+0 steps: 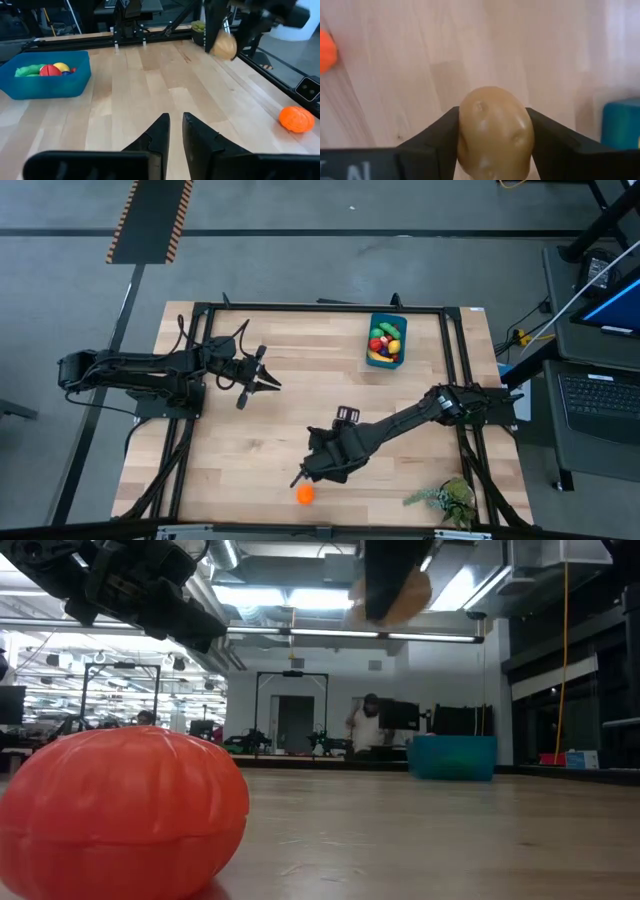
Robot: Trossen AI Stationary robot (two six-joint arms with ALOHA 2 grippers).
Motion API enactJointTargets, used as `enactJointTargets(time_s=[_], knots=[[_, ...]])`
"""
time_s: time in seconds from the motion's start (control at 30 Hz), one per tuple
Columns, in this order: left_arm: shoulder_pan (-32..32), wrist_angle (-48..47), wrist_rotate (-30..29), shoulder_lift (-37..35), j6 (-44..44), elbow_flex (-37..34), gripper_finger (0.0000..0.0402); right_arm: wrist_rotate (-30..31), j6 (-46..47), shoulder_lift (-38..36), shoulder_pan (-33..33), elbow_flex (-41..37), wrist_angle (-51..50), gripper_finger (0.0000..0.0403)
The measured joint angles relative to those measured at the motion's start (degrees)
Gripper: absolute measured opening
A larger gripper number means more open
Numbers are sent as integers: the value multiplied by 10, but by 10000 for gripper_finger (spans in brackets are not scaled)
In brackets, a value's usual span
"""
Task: Pick and placing Produce into tupperware
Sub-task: Put the brown potato into the blue bin
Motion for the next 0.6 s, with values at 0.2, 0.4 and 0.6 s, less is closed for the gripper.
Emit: enactJointTargets(time_s=[0.2,0.4,0.6], knots=[[0,-2,0,0,13,0,35,57,58,-9,23,11,-9,198],[0,-12,0,0,15,0,26,130,149,-16,55,-7,-10,198],[0,-13,0,0,15,0,17,173,159,-16,66,-59,90,198]])
